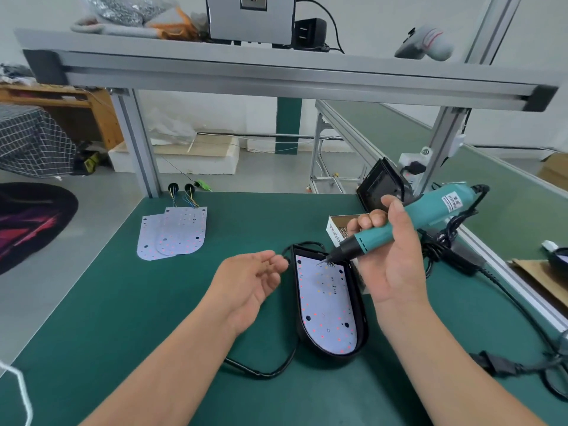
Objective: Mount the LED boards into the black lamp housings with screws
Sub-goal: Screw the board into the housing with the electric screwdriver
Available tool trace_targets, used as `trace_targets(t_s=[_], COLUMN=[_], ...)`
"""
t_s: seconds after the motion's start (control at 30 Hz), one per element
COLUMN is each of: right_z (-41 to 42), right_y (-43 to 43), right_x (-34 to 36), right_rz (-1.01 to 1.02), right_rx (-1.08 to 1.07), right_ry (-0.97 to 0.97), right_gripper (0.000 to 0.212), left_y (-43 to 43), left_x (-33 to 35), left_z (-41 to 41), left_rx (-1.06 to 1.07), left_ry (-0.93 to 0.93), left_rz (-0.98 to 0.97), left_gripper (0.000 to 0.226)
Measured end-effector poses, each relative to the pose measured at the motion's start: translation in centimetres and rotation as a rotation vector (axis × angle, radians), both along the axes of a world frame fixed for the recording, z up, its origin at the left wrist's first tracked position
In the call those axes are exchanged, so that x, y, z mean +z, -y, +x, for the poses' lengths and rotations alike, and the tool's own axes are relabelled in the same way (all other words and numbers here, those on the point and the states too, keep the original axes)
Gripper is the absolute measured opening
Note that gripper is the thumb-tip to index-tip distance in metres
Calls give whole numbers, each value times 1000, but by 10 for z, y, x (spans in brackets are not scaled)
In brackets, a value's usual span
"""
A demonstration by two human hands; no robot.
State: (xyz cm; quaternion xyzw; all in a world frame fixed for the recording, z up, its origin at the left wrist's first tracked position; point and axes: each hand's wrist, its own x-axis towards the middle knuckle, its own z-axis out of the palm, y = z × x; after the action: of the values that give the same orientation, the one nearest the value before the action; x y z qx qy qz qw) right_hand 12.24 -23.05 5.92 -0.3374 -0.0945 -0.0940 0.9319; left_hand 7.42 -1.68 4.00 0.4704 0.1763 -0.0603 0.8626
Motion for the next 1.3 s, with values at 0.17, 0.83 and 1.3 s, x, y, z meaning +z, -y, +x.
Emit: trace_targets(t_s=[0.17, 0.83, 1.3], right_z=[-3, -29, -32], right_y=[2, -5, -10], right_x=[4, 30, 30], right_rz=[19, 98, 77], right_rx=[-6, 64, 66], right_ry=[-2, 101, 94], right_gripper=[13, 14, 15], left_y=[1, 10, 14], left_x=[5, 17, 16], left_z=[-6, -25, -26], left_rx=[-28, -335, -311], left_ry=[66, 228, 220], left_rz=[-125, 77, 60], left_gripper=[16, 15, 36])
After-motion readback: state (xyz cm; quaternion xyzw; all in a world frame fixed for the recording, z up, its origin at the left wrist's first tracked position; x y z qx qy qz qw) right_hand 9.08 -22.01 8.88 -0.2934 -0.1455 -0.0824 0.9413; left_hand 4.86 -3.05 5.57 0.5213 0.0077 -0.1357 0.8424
